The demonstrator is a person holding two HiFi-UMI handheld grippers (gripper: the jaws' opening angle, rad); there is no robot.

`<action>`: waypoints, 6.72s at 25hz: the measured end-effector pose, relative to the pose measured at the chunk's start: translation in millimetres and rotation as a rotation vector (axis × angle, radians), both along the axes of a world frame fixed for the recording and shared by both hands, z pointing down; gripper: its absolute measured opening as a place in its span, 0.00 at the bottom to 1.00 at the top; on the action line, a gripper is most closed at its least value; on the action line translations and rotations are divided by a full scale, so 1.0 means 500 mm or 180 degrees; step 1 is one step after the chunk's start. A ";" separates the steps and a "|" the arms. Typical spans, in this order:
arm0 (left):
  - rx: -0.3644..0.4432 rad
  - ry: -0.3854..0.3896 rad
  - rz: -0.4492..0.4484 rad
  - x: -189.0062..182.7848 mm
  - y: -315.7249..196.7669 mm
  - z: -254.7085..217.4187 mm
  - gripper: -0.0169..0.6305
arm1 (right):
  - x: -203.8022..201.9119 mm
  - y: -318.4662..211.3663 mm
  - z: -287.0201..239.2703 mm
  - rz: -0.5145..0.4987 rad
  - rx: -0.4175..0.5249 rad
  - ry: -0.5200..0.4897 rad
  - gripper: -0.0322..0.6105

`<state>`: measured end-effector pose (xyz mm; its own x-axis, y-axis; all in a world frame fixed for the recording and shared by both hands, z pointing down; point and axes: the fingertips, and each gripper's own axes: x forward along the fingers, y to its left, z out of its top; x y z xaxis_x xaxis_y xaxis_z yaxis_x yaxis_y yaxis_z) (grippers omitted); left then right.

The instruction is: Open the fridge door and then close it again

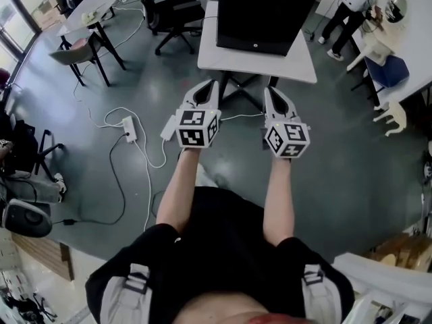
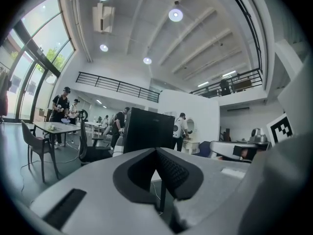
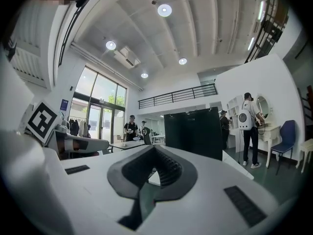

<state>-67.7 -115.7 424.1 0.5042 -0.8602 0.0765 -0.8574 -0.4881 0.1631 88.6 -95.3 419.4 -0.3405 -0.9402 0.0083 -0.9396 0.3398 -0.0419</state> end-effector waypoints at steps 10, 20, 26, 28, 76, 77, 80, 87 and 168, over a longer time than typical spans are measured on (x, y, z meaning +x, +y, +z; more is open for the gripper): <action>0.0049 0.0077 0.0020 -0.022 -0.239 0.015 0.02 | -0.047 -0.247 0.023 -0.0111 -0.0004 0.0029 0.04; 0.0019 0.0164 0.0190 -0.018 -0.532 0.006 0.02 | -0.074 -0.539 0.014 -0.0094 -0.0081 0.0071 0.04; -0.0179 0.0275 0.0292 0.006 -0.641 0.058 0.02 | -0.060 -0.629 0.063 -0.0018 -0.0246 0.0107 0.04; -0.0206 0.0260 0.0319 0.021 -0.659 0.067 0.02 | -0.033 -0.646 0.074 0.0051 -0.0297 0.0075 0.04; 0.0566 -0.0048 0.1093 0.131 -0.924 -0.074 0.38 | -0.125 -0.928 -0.207 -0.0871 0.0240 0.3734 0.23; 0.0560 -0.0046 0.1095 0.129 -0.924 -0.074 0.38 | -0.127 -0.929 -0.206 -0.0854 0.0237 0.3747 0.23; 0.0535 -0.0039 0.1100 0.123 -0.921 -0.071 0.38 | -0.133 -0.927 -0.202 -0.0811 0.0198 0.3808 0.23; 0.0536 -0.0110 0.0986 0.126 -0.915 -0.070 0.38 | -0.131 -0.922 -0.200 -0.0709 0.0226 0.3903 0.23; 0.0276 -0.0295 0.0536 0.690 -0.003 0.030 0.14 | 0.606 -0.093 0.011 0.0317 -0.0005 -0.0031 0.05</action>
<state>277.2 -117.2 439.3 0.6357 -0.7697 0.0587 -0.7719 -0.6346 0.0384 391.4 -141.5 424.9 -0.2453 -0.9694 0.0070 -0.9682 0.2446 -0.0515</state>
